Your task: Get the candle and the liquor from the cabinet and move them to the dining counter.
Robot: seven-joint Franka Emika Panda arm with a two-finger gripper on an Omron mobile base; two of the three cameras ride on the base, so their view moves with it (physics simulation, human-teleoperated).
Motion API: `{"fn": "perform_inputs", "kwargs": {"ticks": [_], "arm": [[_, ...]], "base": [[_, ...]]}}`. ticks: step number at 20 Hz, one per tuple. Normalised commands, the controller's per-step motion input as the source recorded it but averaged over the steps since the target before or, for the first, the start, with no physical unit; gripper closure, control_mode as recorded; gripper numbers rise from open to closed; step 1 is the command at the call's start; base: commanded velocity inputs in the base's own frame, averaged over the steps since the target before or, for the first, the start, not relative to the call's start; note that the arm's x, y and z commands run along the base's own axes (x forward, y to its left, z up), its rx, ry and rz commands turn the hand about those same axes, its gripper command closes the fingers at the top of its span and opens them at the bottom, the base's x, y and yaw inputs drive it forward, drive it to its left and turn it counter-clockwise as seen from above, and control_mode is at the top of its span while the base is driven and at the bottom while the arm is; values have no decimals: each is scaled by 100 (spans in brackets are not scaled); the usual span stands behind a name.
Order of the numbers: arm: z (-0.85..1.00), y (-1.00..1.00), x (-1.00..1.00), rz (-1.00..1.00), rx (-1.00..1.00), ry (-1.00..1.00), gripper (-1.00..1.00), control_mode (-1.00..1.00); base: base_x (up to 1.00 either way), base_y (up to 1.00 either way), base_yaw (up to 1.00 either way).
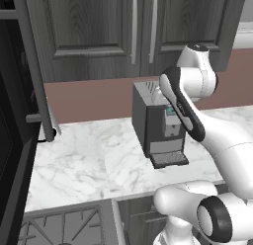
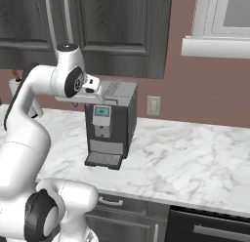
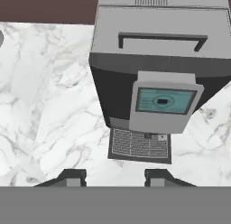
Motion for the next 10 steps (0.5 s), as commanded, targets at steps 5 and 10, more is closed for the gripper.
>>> {"fn": "perform_inputs", "kwargs": {"ticks": [5, 10], "arm": [[3, 11, -10, 0, 0, -8, -100, -100], [19, 36, -15, 0, 0, -32, -100, -100]], "base": [[0, 0, 0], [0, 0, 0]]}}
